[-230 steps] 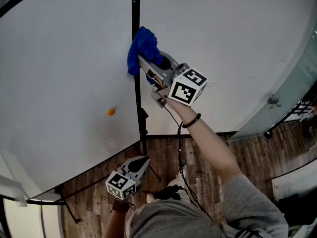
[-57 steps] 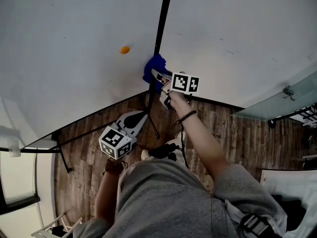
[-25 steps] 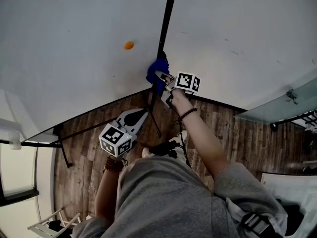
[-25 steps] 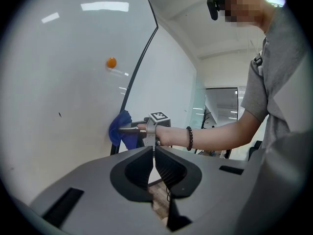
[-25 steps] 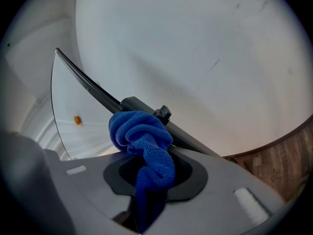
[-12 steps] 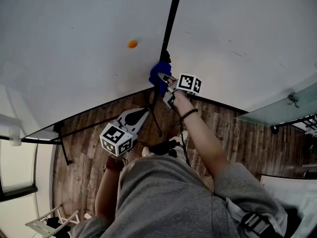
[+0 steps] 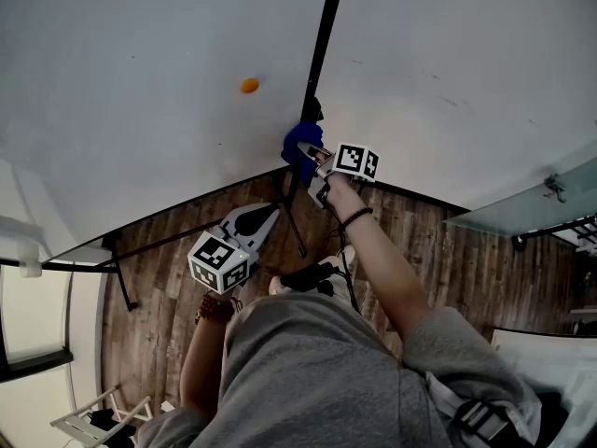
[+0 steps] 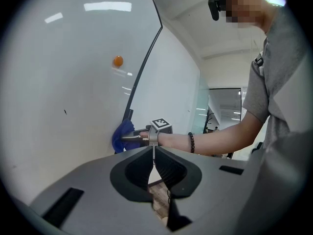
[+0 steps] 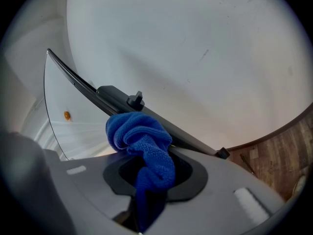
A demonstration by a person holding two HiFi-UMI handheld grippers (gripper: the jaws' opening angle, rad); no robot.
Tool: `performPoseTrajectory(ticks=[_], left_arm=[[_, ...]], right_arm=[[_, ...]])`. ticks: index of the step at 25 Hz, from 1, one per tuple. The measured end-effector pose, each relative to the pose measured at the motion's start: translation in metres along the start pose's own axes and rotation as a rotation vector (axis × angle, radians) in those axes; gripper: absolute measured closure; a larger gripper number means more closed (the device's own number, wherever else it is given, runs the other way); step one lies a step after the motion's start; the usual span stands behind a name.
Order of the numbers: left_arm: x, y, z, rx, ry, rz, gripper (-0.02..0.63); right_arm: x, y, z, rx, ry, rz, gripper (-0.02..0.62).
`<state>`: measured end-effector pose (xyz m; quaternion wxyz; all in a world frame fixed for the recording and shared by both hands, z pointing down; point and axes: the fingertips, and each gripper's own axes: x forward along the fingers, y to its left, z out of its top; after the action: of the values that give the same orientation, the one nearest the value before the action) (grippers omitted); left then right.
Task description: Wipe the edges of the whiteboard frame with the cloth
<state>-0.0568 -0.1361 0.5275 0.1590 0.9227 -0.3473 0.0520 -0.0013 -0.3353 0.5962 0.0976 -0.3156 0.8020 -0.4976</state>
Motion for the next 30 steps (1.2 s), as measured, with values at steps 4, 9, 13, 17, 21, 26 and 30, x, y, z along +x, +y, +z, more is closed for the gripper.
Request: performPoseTrajectory(ticks=[4,9,13,17,21,26,30], left_arm=[[0.002,0.003,0.000,-0.002,0.002,-0.001,0.586],[0.002,0.008,0.000,-0.006,0.004,0.003,0.586],[0.003,0.011,0.000,-0.010,0.006,0.005,0.586],[0.005,0.013,-0.001,-0.012,0.010,0.006,0.586],[0.007,0.016,-0.001,-0.015,0.010,0.006,0.586],[0.008,0.019,-0.001,-0.019,0.012,0.011,0.586],[0.011,0.022,-0.002,-0.023,0.013,0.017,0.586]], right_arm=[[0.002,-0.007,-0.003,0.007,0.010,-0.008,0.488],[0.003,-0.013,-0.007,0.017,0.020,-0.017,0.488],[0.004,-0.018,-0.010,0.027,0.029,-0.022,0.488],[0.006,-0.024,-0.014,0.037,0.039,-0.030,0.488],[0.007,-0.030,-0.017,0.047,0.049,-0.038,0.488],[0.009,-0.038,-0.021,0.058,0.058,-0.048,0.488],[0.010,-0.045,-0.023,0.067,0.067,-0.055,0.488]])
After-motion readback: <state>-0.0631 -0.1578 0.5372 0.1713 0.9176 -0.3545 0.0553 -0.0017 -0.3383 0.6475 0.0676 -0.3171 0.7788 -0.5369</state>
